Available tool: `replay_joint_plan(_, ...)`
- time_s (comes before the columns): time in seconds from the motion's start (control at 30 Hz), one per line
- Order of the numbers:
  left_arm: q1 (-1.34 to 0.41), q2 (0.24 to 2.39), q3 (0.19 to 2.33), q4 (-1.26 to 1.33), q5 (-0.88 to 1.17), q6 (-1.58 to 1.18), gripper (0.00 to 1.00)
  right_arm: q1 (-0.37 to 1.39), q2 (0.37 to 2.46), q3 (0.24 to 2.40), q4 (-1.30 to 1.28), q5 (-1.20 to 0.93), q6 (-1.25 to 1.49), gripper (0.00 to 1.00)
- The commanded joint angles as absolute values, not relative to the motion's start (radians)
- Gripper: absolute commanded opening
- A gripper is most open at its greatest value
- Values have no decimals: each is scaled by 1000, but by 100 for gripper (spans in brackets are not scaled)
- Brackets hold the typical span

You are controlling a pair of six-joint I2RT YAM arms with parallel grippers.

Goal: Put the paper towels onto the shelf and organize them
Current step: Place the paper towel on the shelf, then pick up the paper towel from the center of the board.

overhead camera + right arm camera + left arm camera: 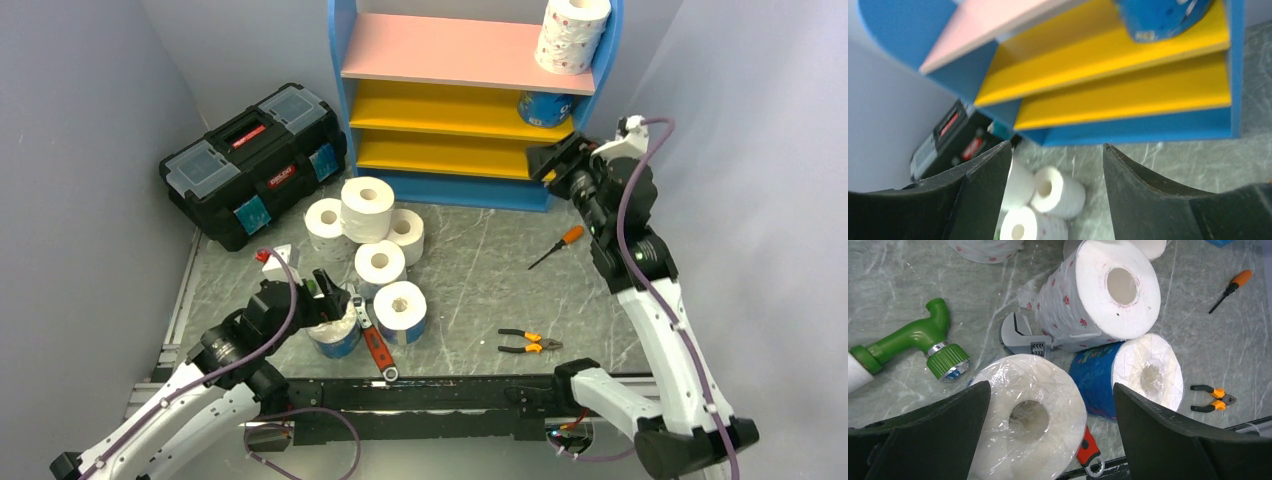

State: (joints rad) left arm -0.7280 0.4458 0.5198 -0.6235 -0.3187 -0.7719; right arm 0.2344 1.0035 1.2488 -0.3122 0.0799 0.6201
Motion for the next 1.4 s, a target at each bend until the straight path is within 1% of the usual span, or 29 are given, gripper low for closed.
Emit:
replay_joint_plan(0.0,-731,411,579,-673,-376,-770,99,321,906,1176,-426,12,530,70)
replay_joint_plan(0.17,-731,413,604,-713,-426,-777,100,448,840,1072,-457,-51,498,71)
replay_joint_plan(0.27,-730,424,615,-749,-468,-804,99,508,809,972,-437,-131,483,71)
replay_joint_plan(0.33,-730,421,610,-760,-487,-825,99,551,797,901,-417,-142,500,71)
replay_joint_plan(0.4,-730,406,596,-750,-492,-839,99,596,782,814,-380,-93,559,71)
replay_joint_plan(0.53,-731,366,550,-698,-465,-846,99,663,751,636,-281,67,694,76)
replay_joint_plan(0.6,-730,347,530,-659,-438,-839,99,676,763,596,-225,42,724,79)
replay_joint_plan(0.73,-731,327,502,-598,-390,-825,100,708,885,645,-189,-70,694,82)
replay_joint_plan(0.9,-730,313,471,-557,-353,-815,99,862,1072,789,-253,22,613,88)
replay_joint_plan(1.03,-731,280,423,-512,-341,-837,99,915,1195,856,-279,47,607,88)
replay_joint_plan(1.37,-731,215,347,-473,-350,-878,99,939,1329,888,-253,60,631,84)
